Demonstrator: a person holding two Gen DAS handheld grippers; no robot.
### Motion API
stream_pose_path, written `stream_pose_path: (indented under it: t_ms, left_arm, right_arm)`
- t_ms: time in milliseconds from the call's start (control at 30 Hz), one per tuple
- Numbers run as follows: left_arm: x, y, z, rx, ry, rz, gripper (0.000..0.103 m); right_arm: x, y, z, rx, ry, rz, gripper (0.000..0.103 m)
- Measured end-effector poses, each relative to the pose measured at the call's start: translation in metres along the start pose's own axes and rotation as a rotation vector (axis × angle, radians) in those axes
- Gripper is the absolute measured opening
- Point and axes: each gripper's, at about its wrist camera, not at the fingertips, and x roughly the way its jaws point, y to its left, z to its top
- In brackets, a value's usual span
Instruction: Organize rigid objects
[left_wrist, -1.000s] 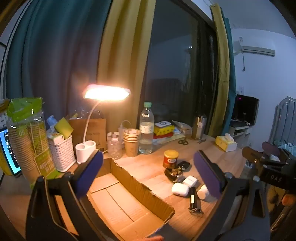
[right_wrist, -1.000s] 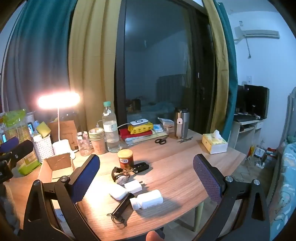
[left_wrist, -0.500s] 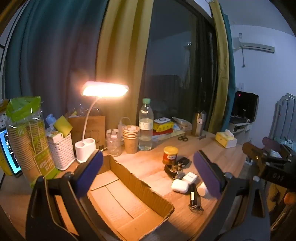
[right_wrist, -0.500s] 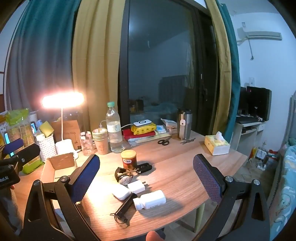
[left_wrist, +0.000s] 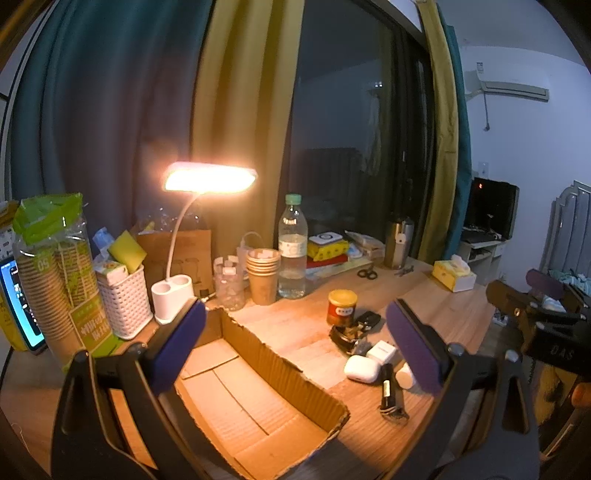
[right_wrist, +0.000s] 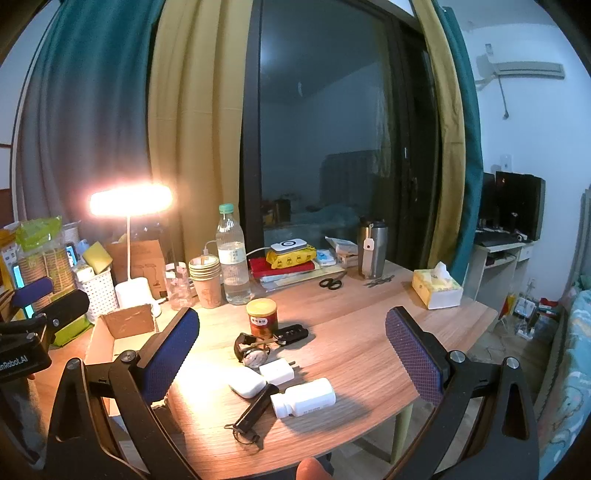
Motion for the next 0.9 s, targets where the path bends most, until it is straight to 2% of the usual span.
stream_pose_path:
  t_ms: [900]
  left_arm:
    - [-0.0031,-0.0023,-0.0007,0.01,-0.008,0.003,0.099]
  right_arm:
    - [0.0,-0.0009,-0.0021,-0.005,0.001,0.006,0.102]
